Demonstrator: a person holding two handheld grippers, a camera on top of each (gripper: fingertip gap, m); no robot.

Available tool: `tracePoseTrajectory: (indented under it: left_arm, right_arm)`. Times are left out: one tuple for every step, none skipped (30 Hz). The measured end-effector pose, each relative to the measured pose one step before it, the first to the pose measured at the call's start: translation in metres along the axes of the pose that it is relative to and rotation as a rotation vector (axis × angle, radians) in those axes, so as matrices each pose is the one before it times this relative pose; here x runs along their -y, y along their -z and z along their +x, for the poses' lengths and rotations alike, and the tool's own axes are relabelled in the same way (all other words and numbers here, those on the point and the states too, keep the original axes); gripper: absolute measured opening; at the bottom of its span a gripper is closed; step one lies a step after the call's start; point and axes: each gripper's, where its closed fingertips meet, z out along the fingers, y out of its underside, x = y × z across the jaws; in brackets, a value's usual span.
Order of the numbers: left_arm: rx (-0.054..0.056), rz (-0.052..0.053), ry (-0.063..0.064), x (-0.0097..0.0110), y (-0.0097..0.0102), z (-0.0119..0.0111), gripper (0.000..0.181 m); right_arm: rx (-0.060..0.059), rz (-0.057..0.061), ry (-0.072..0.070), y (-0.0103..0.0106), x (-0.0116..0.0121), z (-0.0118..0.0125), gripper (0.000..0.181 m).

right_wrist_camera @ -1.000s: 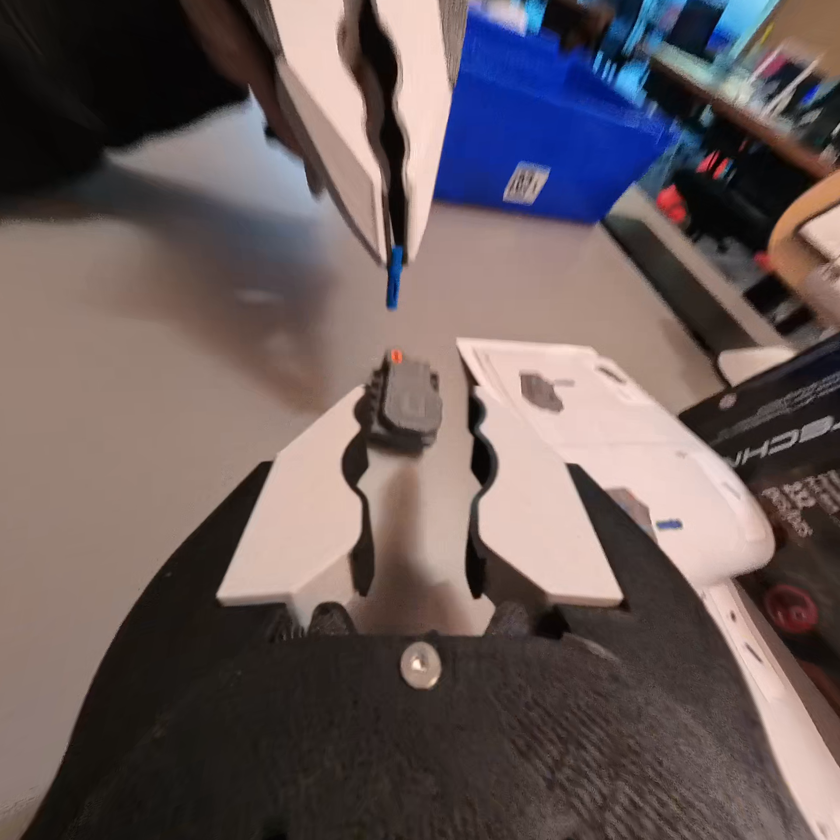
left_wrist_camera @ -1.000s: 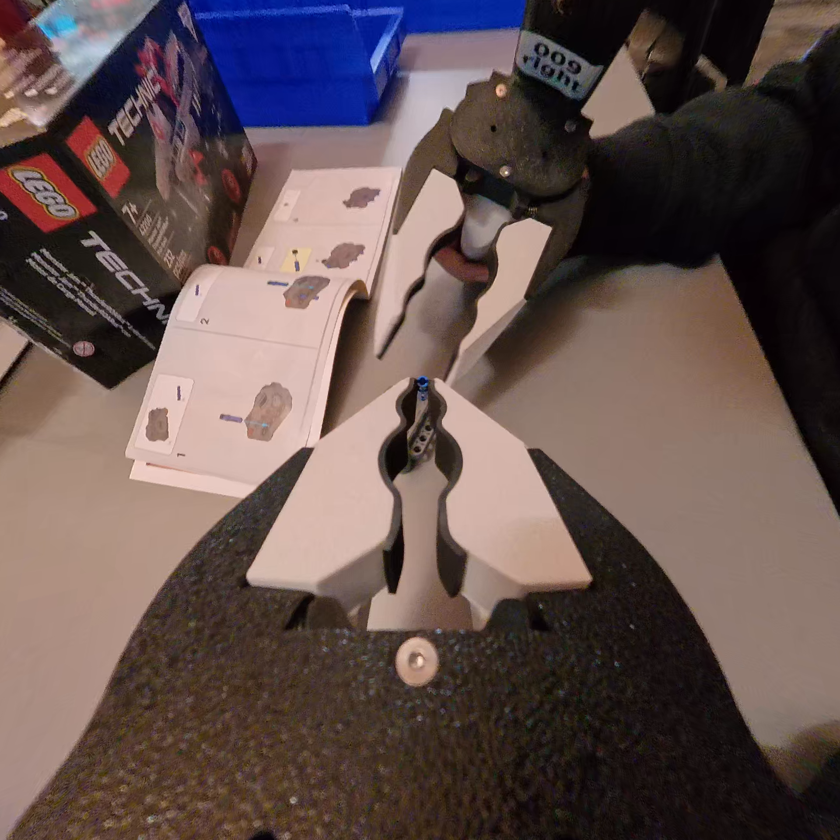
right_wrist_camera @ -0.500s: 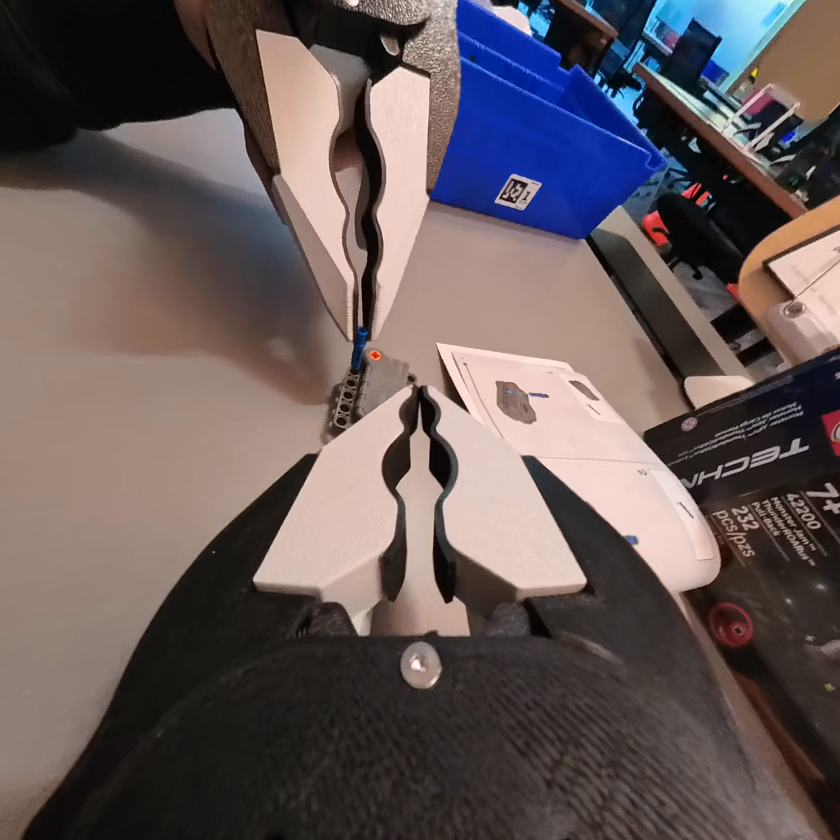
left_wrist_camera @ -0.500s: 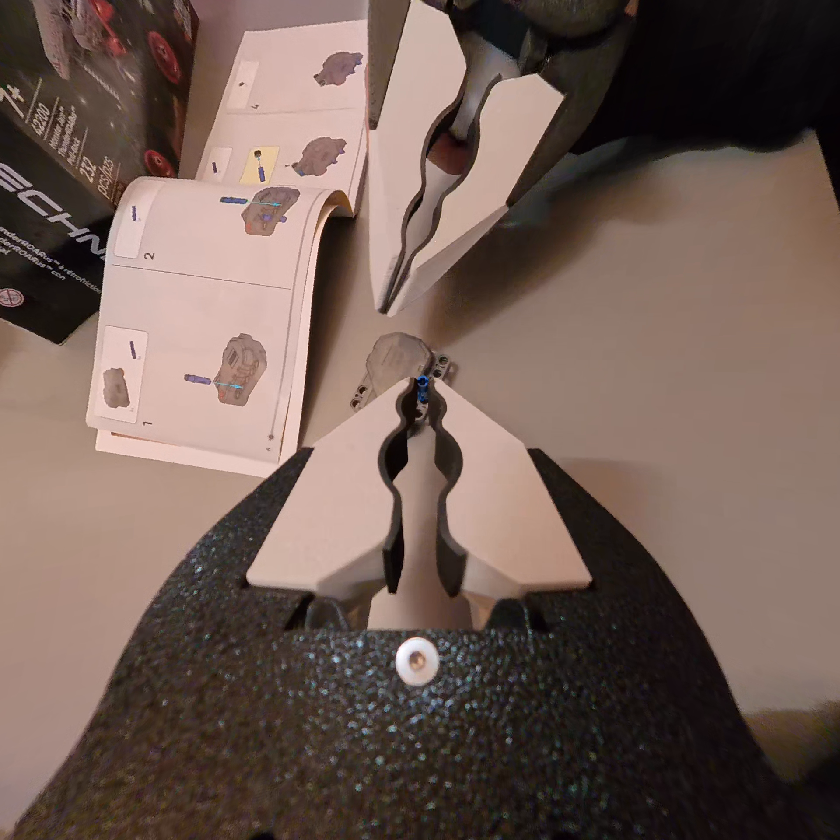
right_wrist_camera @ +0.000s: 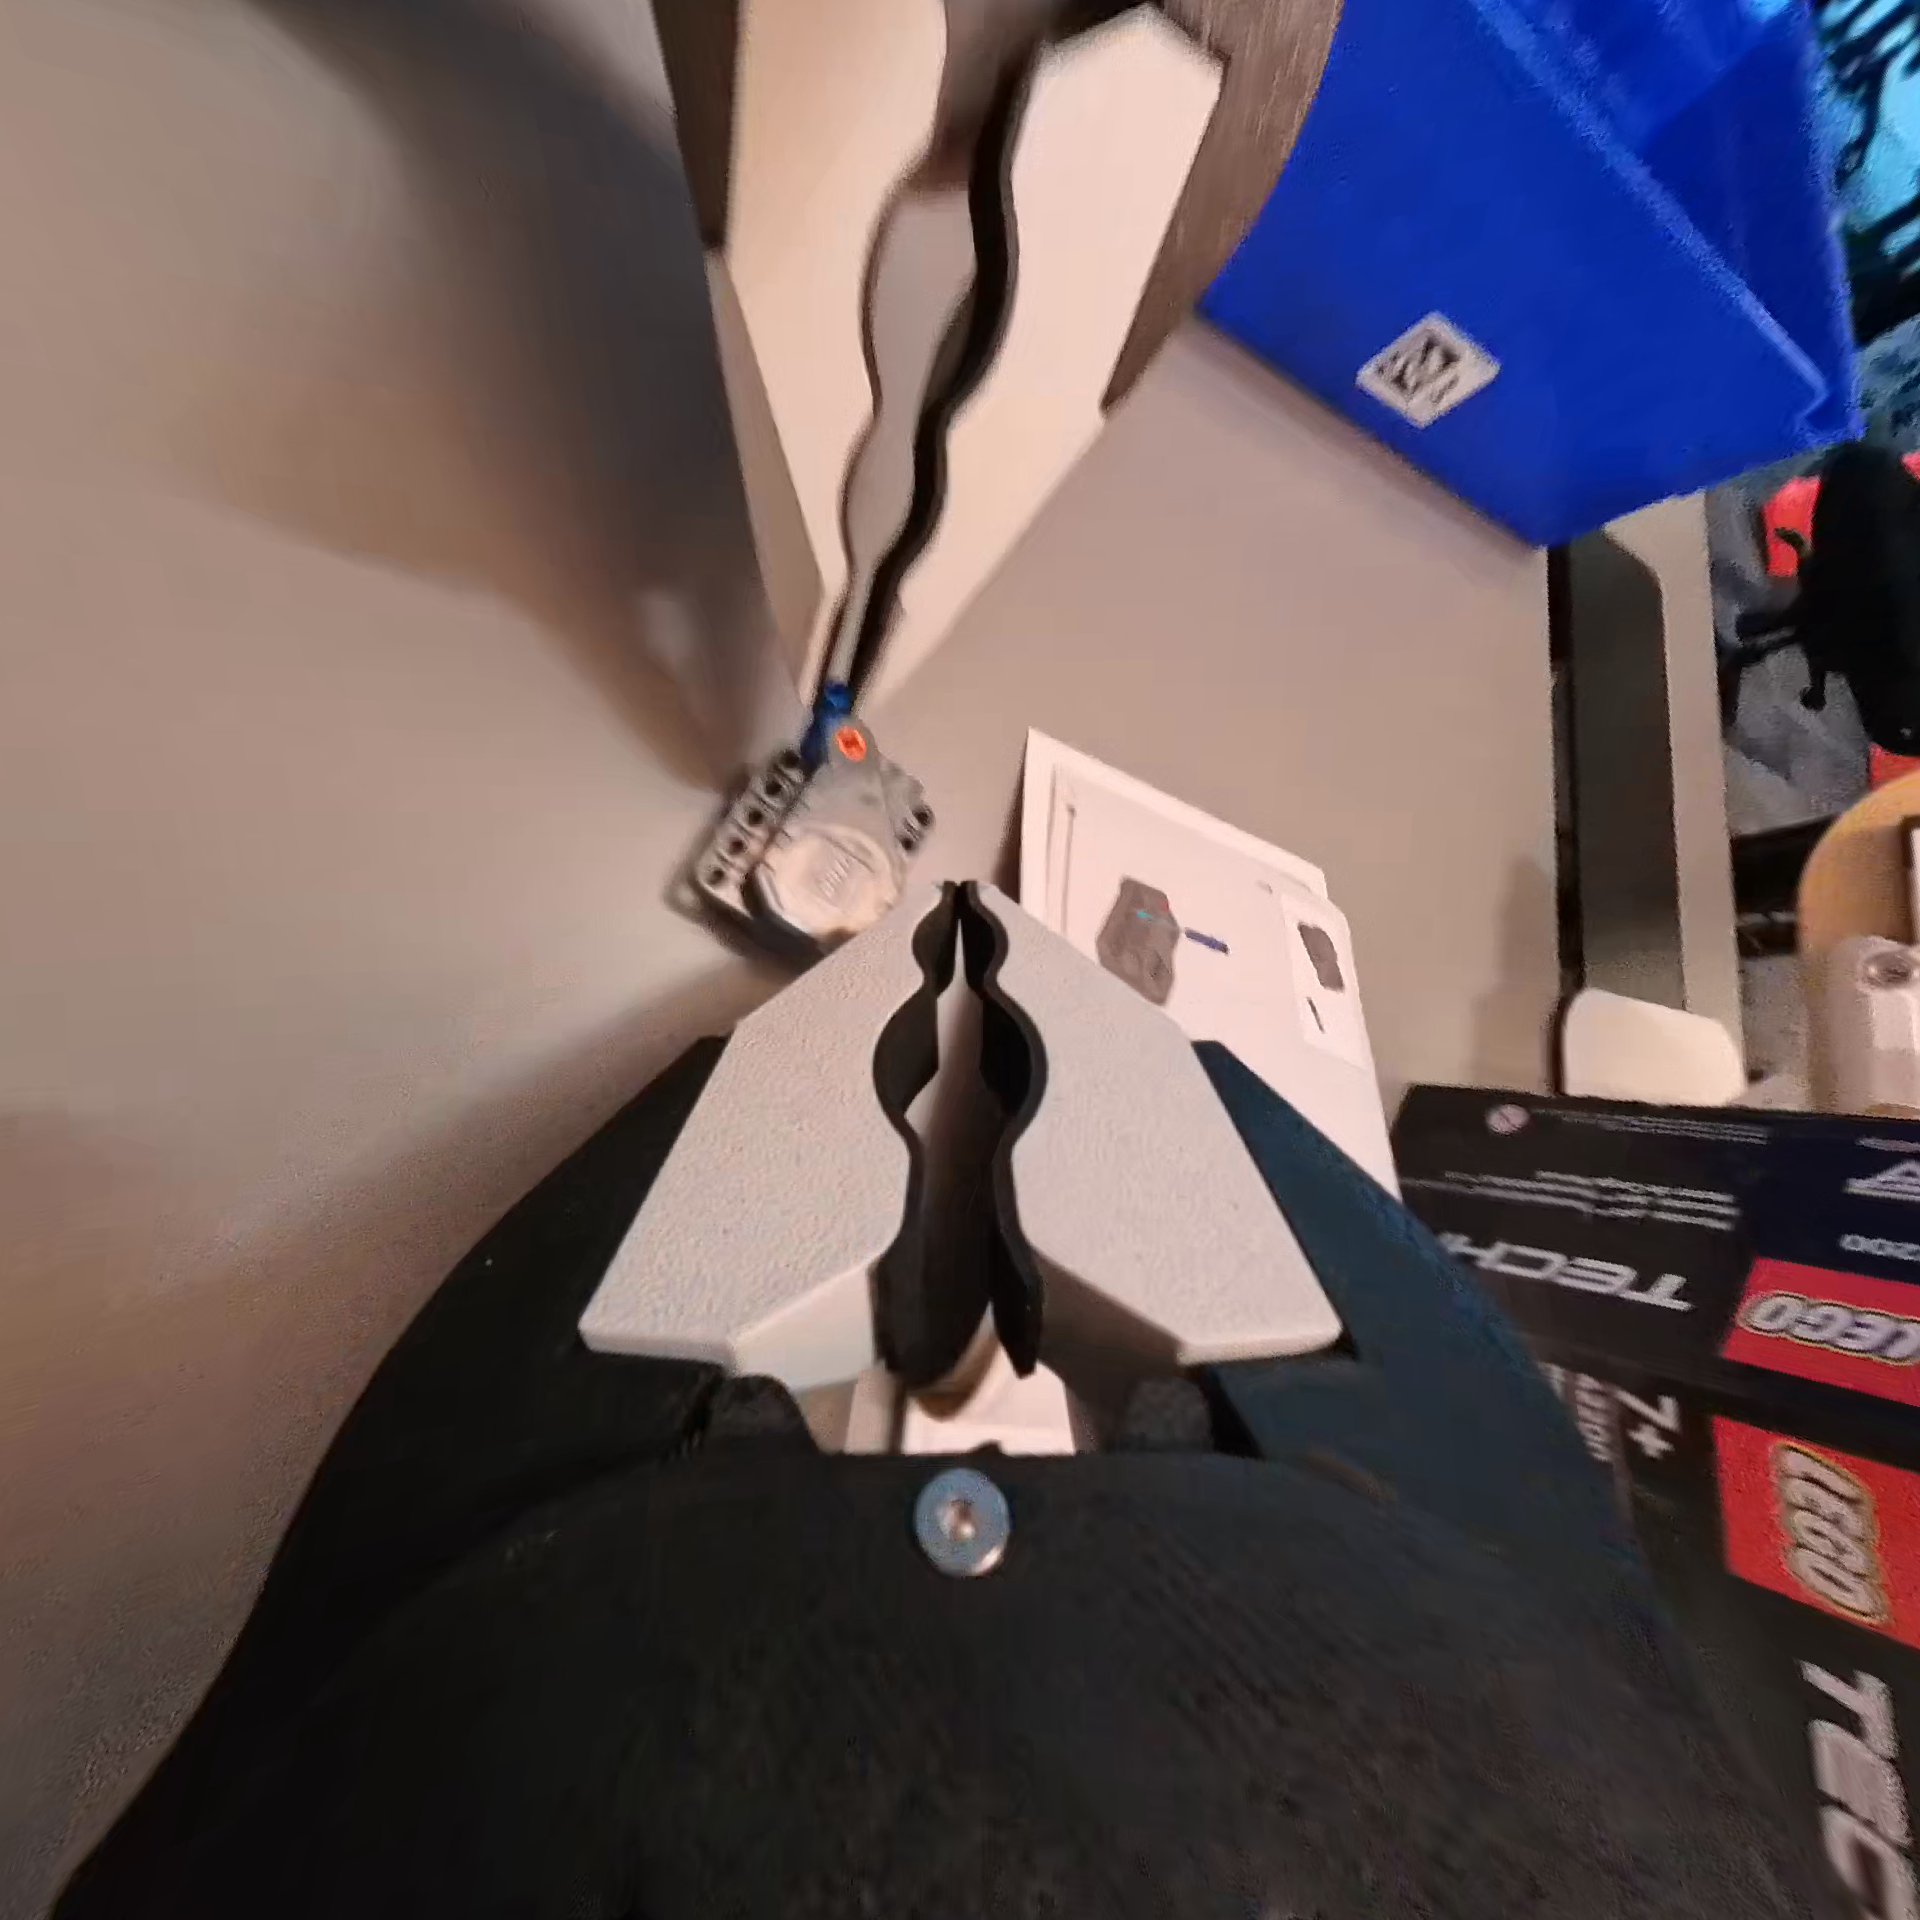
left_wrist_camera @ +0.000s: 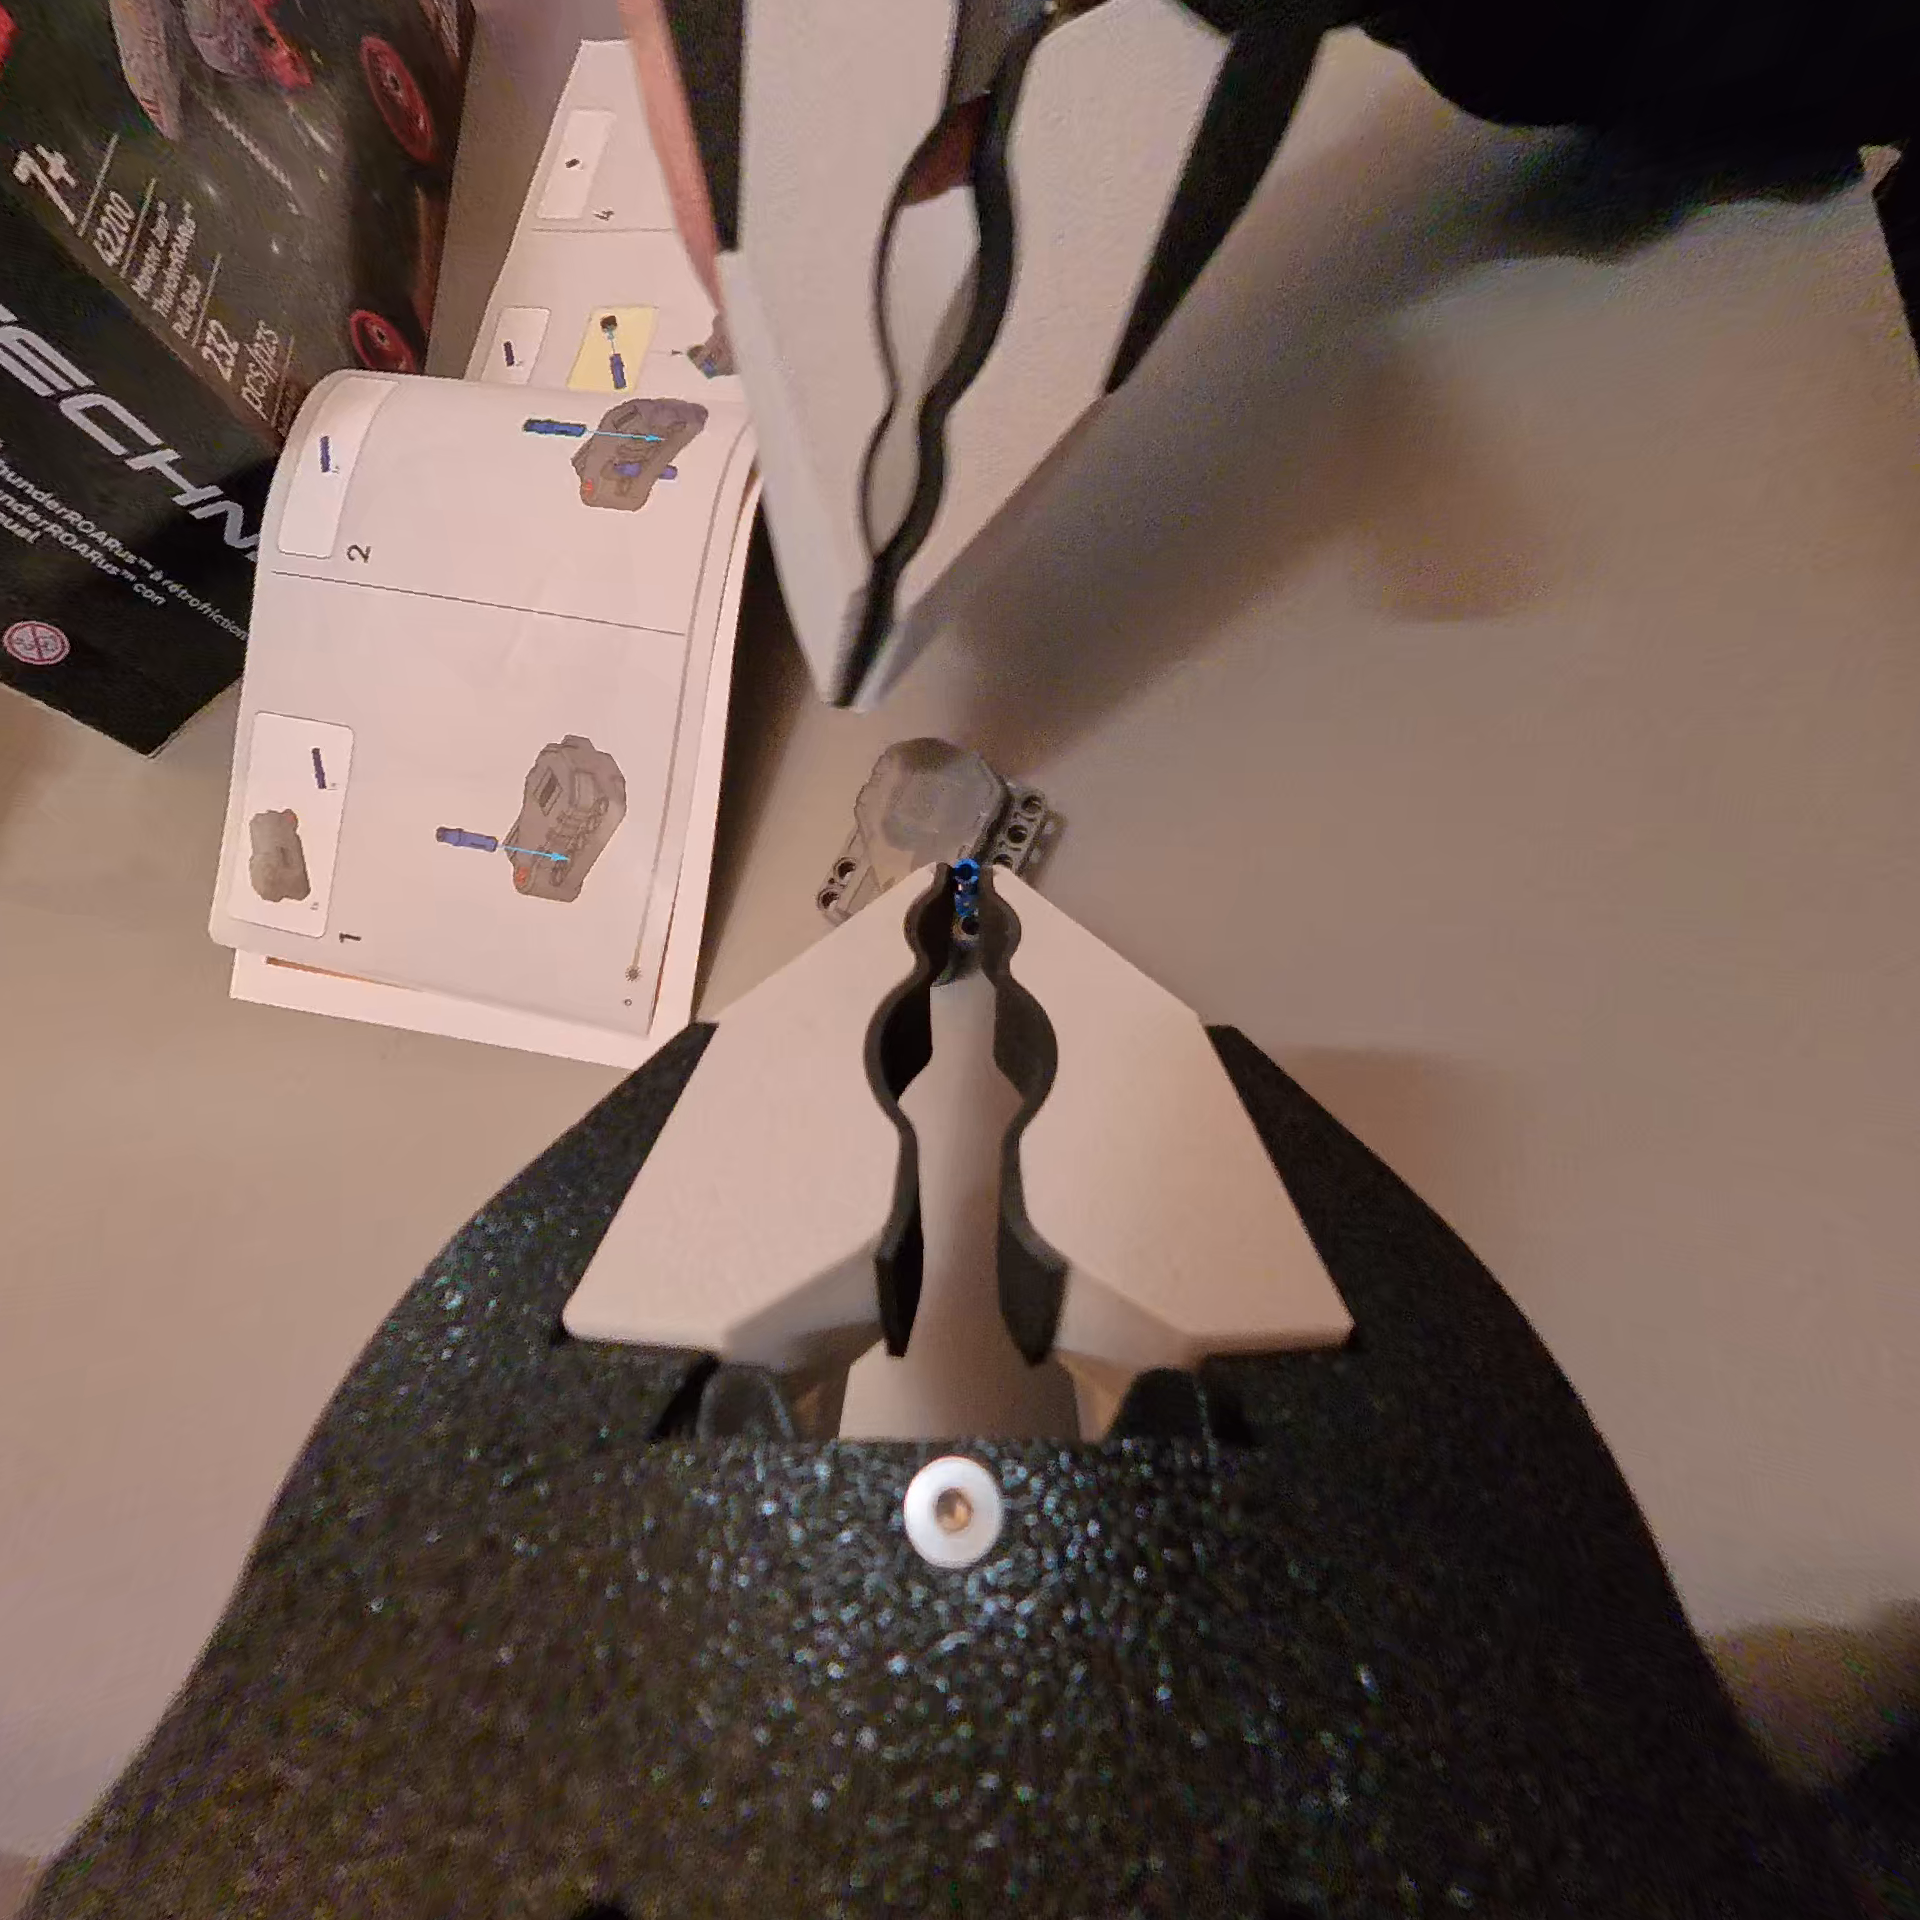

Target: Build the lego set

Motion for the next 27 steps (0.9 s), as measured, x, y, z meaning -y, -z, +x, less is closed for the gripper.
tracePoseTrajectory:
  left_arm:
    - [0.0015, 0.0002, 0.0011, 0.0, 0.00015, -0.00028, 0.001]
    - [0.0024, -0.001, 0.0003, -0.00003, 0.00008, -0.0004, 0.001]
    - [0.0017, 0.0009, -0.0004, 0.0002, 0.0, -0.00027, 0.001]
    - [-0.0014, 0.0044, 0.0004, 0.00049, 0.00014, 0.00023, 0.001]
    - [-0.0026, 0.0062, 0.0033, 0.00054, 0.00005, 0.00018, 0.001]
    - [-0.0014, 0.0047, 0.0041, 0.0004, 0.00022, -0.00008, 0.001]
    - [0.0006, 0.0009, 0.0012, 0.00032, 0.0003, -0.00017, 0.001]
    - [0.0031, 0.0019, -0.0012, 0.00061, 0.00042, -0.00035, 0.001]
    - [-0.001, 0.006, -0.0015, 0.00129, 0.0002, 0.00048, 0.001]
    - [-0.0043, 0.005, -0.0016, 0.00139, -0.00017, 0.00099, 0.001]
    - [-0.0015, -0.0008, -0.0019, 0.00037, -0.00048, 0.00046, 0.001]
    - [0.0003, -0.0051, -0.0031, -0.00036, -0.00047, 0.00029, 0.001]
    - [0.0001, -0.0039, -0.0024, -0.00059, -0.00042, 0.00005, 0.001]
    - [-0.0004, -0.0001, 0.0021, -0.00016, -0.00018, -0.00014, 0.001]
    - [-0.0004, 0.002, 0.0043, -0.00037, -0.00008, -0.00029, 0.001]
    - [0.0012, -0.0012, 0.0036, -0.00081, 0.00014, -0.00057, 0.001]
    - [0.0036, -0.0055, 0.0022, -0.00098, 0.00043, -0.00076, 0.001]
    - [0.0028, -0.0025, 0.0002, -0.00046, 0.00046, -0.00037, 0.001]
    - [-0.0009, 0.0044, 0.0003, 0.00043, 0.00037, 0.00008, 0.001]
    - [-0.0025, 0.0057, 0.0032, 0.0006, 0.00009, 0.00009, 0.001]
    - [-0.0017, 0.0018, 0.0029, -0.00008, -0.0001, -0.00003, 0.001]
    - [0.0005, -0.0038, 0.0007, -0.00088, -0.00028, -0.0002, 0.001]
    - [0.0029, -0.0065, -0.0005, -0.00097, -0.00041, -0.00049, 0.001]
    - [0.0005, -0.0048, -0.0014, -0.00077, -0.0003, -0.00001, 0.001]
    - [-0.0026, -0.0021, -0.0017, -0.00017, -0.00042, 0.0006, 0.001]
    - [-0.0007, -0.0012, -0.0017, -0.0001, -0.00043, 0.00027, 0.001]
    - [0.0015, -0.0014, -0.0021, 0.00001, -0.0004, -0.00001, 0.001]
  right_arm:
    - [0.0094, -0.034, 0.0231, -0.00313, -0.00532, 0.00232, 0.0]
    - [0.0281, -0.0032, 0.0074, -0.00294, -0.00062, -0.00211, 0.0]
    - [0.0172, 0.0212, -0.0087, -0.00284, 0.0026, -0.00168, 0.0]
    - [-0.0083, 0.0289, -0.0211, -0.00331, 0.00277, 0.00126, 0.0]
    - [-0.0224, 0.0278, -0.0245, -0.0034, 0.00206, 0.00246, 0.0]
    - [0.0005, 0.0131, -0.012, -0.00387, 0.00092, -0.00154, 0.0]
    - [0.0296, -0.0297, 0.0074, -0.0017, -0.0046, -0.00588, 0.001]
    - [0.0042, -0.037, 0.0017, 0.00042, -0.00507, -0.00165, 0.007]
    - [-0.0102, -0.0149, -0.0158, 0.00268, -0.001, 0.00062, 0.015]
    - [0.0069, 0.0182, -0.0309, 0.00427, 0.004, -0.00187, 0.022]
    - [0.0283, 0.0294, -0.0373, 0.00485, 0.00494, -0.0048, 0.025]
    - [0.0132, 0.0225, -0.0429, 0.00411, 0.00224, -0.00254, 0.029]
    - [-0.0044, 0.0116, -0.0457, 0.00292, -0.00154, -0.00054, 0.036]
    - [-0.0128, 0.0166, -0.0431, 0.00134, -0.00296, -0.00054, 0.039]
    - [-0.029, 0.0316, -0.0478, -0.00048, -0.00173, 0.00116, 0.041]
    - [-0.0351, 0.024, -0.0434, -0.00177, -0.00134, 0.00179, 0.041]
    - [-0.0108, -0.0051, -0.0301, -0.00204, -0.00442, -0.00154, 0.044]
    - [-0.0114, -0.0173, -0.0306, -0.00228, -0.00521, -0.00071, 0.046]
    - [-0.0023, -0.0078, -0.0307, -0.00252, -0.00385, -0.00173, 0.049]
    - [-0.0052, -0.0023, -0.0385, -0.00253, -0.00274, -0.00053, 0.052]
    - [0.0007, 0.0084, -0.0354, -0.00226, -0.00017, -0.00045, 0.053]
    - [0.0111, 0.015, -0.0223, -0.00184, 0.00157, -0.00187, 0.053]
    - [0.0083, 0.0044, -0.0149, -0.00146, 0.00067, -0.00143, 0.052]
    - [-0.0052, 0.0008, -0.0121, -0.00143, 0.00021, 0.00042, 0.054]
    - [0.0047, 0.0047, -0.0105, -0.0008, 0.00037, -0.00113, 0.054]
    - [0.027, -0.0018, -0.0062, 0.0005, 0.00002, -0.00423, 0.053]
    - [0.0112, 0.0018, -0.0093, 0.00144, 0.00132, -0.00176, 0.054]
